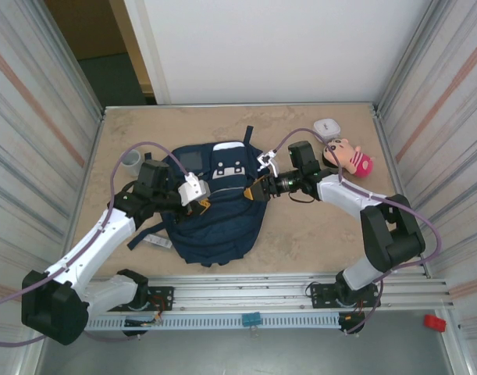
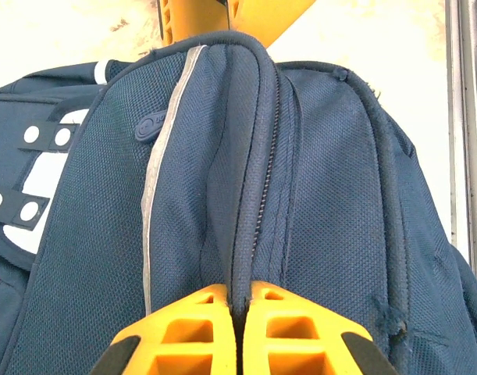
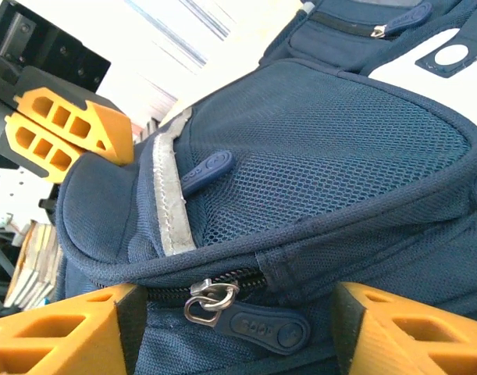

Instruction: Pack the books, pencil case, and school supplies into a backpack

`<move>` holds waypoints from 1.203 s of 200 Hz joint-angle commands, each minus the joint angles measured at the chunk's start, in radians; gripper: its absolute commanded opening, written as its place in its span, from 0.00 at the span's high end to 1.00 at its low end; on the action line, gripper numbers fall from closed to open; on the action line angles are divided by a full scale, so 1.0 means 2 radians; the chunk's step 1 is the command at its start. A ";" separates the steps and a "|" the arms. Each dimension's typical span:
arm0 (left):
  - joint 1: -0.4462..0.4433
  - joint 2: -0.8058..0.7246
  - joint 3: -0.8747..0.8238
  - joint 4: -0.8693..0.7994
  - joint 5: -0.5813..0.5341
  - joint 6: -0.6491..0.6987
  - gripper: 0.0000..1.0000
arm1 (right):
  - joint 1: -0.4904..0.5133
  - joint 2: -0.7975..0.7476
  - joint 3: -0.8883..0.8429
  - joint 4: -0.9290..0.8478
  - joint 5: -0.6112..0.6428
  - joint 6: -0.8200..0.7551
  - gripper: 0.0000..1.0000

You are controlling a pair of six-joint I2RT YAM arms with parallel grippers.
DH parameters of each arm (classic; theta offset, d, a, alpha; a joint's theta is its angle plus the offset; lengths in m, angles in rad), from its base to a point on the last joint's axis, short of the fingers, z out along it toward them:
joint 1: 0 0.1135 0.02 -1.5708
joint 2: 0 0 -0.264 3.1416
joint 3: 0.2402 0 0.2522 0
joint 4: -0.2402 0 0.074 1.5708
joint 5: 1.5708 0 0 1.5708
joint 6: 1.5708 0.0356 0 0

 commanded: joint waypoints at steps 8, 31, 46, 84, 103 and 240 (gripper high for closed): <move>0.002 -0.026 0.003 0.055 0.043 -0.010 1.00 | 0.007 0.002 0.012 0.003 -0.005 0.004 0.54; 0.002 -0.025 0.002 0.055 0.035 -0.010 1.00 | 0.006 -0.017 0.009 -0.008 -0.002 0.002 0.71; 0.002 -0.024 0.002 0.055 0.027 -0.009 1.00 | 0.007 -0.034 0.006 -0.019 0.000 -0.001 0.77; 0.002 -0.022 0.003 0.054 0.022 -0.008 1.00 | 0.007 -0.059 0.004 -0.060 -0.013 -0.017 0.88; 0.002 -0.023 0.003 0.055 0.024 -0.010 1.00 | 0.008 -0.062 0.002 -0.070 -0.023 -0.024 0.90; 0.002 -0.024 0.001 0.067 0.021 -0.021 1.00 | 0.005 0.001 0.026 -0.078 -0.019 -0.027 0.85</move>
